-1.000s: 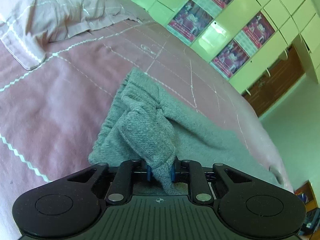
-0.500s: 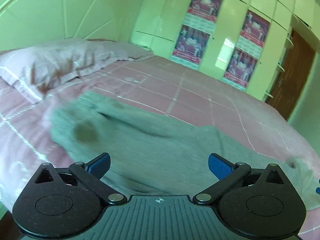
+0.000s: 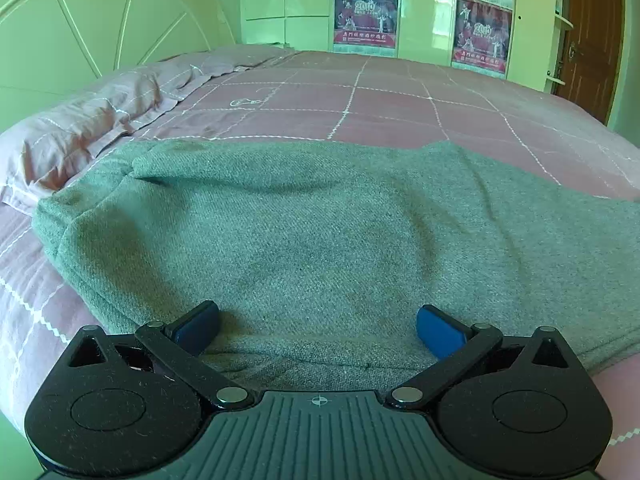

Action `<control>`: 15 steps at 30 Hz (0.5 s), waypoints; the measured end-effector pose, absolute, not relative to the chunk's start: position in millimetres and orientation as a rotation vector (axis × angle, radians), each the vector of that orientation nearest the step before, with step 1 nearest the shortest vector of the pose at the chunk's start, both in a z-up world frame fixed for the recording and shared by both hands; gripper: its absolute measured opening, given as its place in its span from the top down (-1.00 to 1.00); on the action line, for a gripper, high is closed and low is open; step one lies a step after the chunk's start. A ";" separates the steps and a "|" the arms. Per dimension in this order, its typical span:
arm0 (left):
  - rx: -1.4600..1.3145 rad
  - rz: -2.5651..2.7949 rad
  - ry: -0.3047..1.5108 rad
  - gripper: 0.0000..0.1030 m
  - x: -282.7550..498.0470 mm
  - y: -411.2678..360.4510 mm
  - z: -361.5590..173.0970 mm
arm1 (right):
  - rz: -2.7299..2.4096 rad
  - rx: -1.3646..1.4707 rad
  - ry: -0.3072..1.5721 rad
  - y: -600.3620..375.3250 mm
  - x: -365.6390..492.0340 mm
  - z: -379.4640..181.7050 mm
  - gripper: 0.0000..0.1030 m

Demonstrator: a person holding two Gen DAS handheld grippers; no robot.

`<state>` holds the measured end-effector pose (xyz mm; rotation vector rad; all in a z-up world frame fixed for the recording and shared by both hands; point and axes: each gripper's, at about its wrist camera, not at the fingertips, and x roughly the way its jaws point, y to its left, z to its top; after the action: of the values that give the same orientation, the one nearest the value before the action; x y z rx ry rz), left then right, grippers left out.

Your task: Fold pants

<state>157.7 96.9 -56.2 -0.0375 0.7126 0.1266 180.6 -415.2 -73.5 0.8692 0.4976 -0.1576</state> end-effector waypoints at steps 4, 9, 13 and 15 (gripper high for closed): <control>-0.048 0.124 0.714 -1.00 154.9 96.4 -55.8 | -0.121 0.850 0.469 -414.1 179.0 -51.5 1.00; -0.053 0.110 0.714 -1.00 158.3 97.0 -57.5 | -0.102 0.790 0.296 -406.7 115.3 -12.7 1.00; -0.054 0.109 0.714 -1.00 158.5 97.7 -57.2 | -0.178 0.859 0.578 -418.3 104.5 -76.4 1.00; -0.054 0.102 0.715 -1.00 157.7 98.3 -56.5 | -0.161 0.962 0.507 -428.6 94.0 -81.3 0.94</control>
<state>157.7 98.3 -56.5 -0.0545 0.7145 0.1025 94.0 -428.6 -81.3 0.9624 0.5066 -0.1615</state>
